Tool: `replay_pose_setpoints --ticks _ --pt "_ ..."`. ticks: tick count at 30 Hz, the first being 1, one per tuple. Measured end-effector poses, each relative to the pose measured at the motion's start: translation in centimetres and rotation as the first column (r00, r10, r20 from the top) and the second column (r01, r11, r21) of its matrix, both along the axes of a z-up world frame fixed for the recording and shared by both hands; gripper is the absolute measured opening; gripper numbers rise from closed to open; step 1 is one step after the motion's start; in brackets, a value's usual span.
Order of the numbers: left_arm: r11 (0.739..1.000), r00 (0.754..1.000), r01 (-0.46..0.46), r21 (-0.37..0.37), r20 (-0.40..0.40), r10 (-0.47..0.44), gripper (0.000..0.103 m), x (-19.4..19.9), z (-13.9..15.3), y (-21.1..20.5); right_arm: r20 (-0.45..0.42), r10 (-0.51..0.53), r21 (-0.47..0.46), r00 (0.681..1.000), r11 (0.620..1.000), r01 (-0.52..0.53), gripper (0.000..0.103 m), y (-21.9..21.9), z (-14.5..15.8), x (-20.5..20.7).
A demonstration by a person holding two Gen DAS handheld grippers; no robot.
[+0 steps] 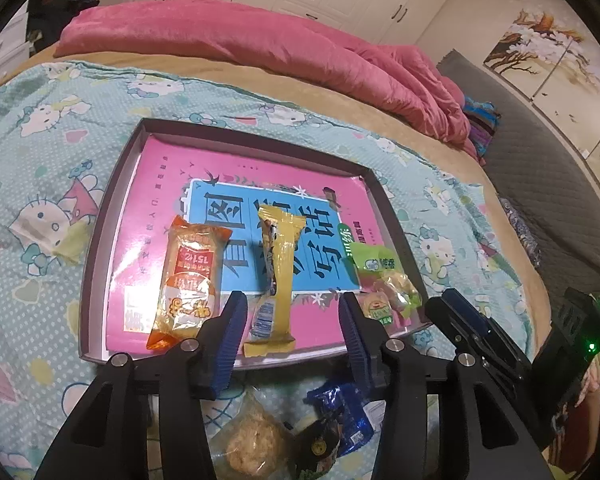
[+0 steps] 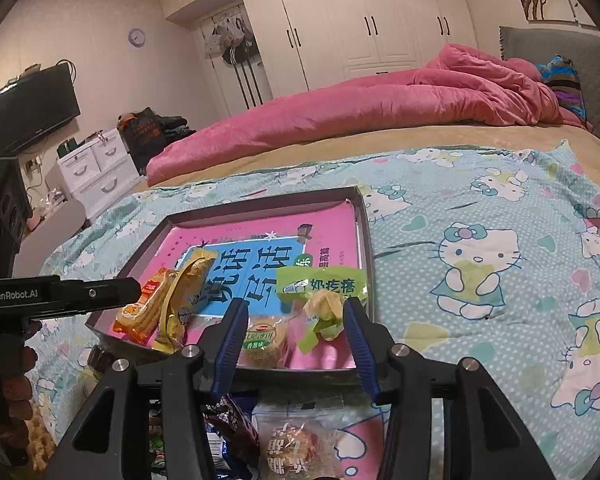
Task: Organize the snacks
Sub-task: 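Move both open tools back toward the remaining snacks beside the tray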
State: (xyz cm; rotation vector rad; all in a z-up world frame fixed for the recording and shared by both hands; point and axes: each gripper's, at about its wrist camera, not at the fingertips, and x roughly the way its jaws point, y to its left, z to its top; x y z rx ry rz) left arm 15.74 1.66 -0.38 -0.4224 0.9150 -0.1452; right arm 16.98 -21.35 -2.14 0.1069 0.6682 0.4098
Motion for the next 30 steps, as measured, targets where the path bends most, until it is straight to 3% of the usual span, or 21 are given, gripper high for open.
replay_pose_setpoints --ticks 15,30 --pt "1.000 1.000 -0.026 0.005 0.003 0.026 0.063 -1.6 0.7 1.2 0.019 0.002 0.030 1.000 1.000 -0.002 0.059 -0.6 0.7 -0.5" --pt "0.999 0.999 -0.030 0.036 0.027 0.029 0.074 -3.0 1.9 1.8 0.036 -0.067 0.058 0.997 0.996 0.064 0.066 -3.0 1.6 -0.9"
